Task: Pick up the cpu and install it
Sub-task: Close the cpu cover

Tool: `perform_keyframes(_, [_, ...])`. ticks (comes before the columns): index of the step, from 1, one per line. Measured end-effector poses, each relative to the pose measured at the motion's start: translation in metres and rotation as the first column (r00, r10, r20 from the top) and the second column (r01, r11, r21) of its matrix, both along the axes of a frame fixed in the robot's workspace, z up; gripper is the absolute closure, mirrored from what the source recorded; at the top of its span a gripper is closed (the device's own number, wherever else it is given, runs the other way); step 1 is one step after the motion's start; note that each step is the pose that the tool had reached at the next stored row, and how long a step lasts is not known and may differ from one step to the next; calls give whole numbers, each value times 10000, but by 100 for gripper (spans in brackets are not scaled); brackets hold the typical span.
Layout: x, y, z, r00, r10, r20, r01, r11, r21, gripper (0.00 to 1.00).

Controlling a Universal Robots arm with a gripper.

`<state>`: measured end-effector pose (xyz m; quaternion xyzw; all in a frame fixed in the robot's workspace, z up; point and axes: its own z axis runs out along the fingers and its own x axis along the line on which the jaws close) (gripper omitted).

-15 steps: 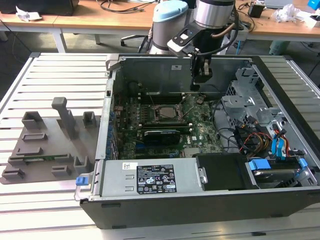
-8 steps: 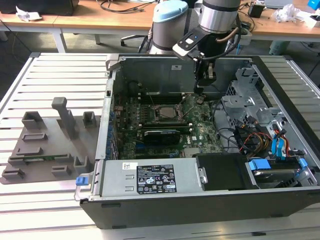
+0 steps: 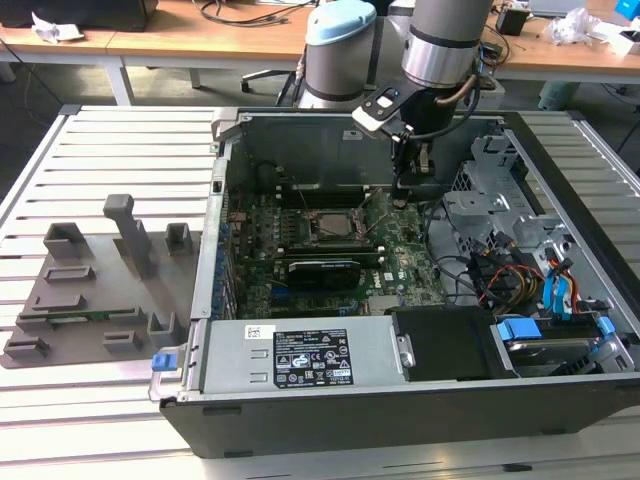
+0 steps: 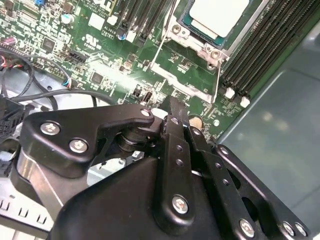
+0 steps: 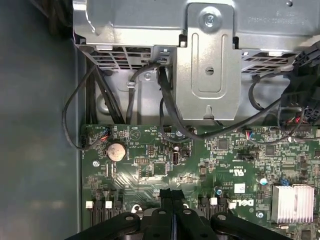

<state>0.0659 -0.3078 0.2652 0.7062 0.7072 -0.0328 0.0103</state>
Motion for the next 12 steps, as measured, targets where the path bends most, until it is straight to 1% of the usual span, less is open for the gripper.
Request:
perform_keyframes(2, [1,0,-40,10000,31,-2,-31,10000,0,89])
perform_keyframes(3, [1,0,-72,10000,67,-1,-67,10000,0,89])
perform_keyframes(5, [1,0,-106,10000,90,-1,-90,10000,1,89])
perform_keyframes(9, [-45,0,-111,10000,89,-2,-89,10000,-1,89])
perform_keyframes(12, [-61,0,-112,10000,92,-1,-92,10000,1,89])
